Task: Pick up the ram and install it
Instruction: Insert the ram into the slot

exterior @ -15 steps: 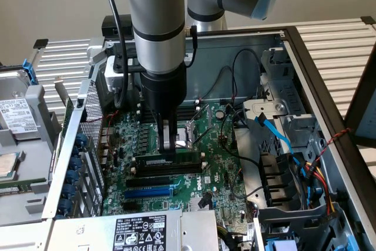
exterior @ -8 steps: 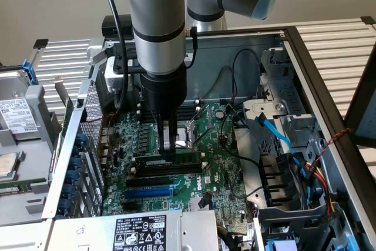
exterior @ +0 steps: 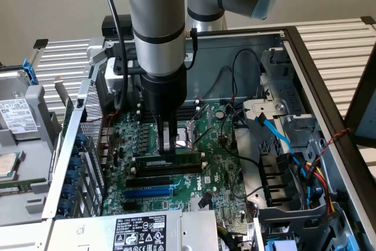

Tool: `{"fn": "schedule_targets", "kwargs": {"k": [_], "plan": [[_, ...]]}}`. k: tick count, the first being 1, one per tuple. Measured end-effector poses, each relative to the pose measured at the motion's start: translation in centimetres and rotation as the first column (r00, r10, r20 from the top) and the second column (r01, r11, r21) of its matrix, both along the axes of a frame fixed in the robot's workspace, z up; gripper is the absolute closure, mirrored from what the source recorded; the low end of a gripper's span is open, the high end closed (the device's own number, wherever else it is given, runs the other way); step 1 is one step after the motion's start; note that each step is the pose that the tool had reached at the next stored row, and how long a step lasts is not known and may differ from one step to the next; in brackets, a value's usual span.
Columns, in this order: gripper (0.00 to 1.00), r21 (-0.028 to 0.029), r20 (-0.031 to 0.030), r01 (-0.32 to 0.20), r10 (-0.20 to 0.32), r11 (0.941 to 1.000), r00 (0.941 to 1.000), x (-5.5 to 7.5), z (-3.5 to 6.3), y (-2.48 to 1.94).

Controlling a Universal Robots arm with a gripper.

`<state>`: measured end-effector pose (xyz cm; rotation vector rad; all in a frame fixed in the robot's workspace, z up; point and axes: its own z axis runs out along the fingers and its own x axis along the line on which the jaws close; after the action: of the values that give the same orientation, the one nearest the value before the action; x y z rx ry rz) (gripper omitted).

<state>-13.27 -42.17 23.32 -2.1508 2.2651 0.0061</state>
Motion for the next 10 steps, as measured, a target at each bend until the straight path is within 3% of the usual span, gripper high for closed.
{"fn": "schedule_targets", "kwargs": {"k": [10], "plan": [[0.87,0.0,0.0,0.005,-0.005,1.0,1.0,0.0,-0.07,0.0]]}}
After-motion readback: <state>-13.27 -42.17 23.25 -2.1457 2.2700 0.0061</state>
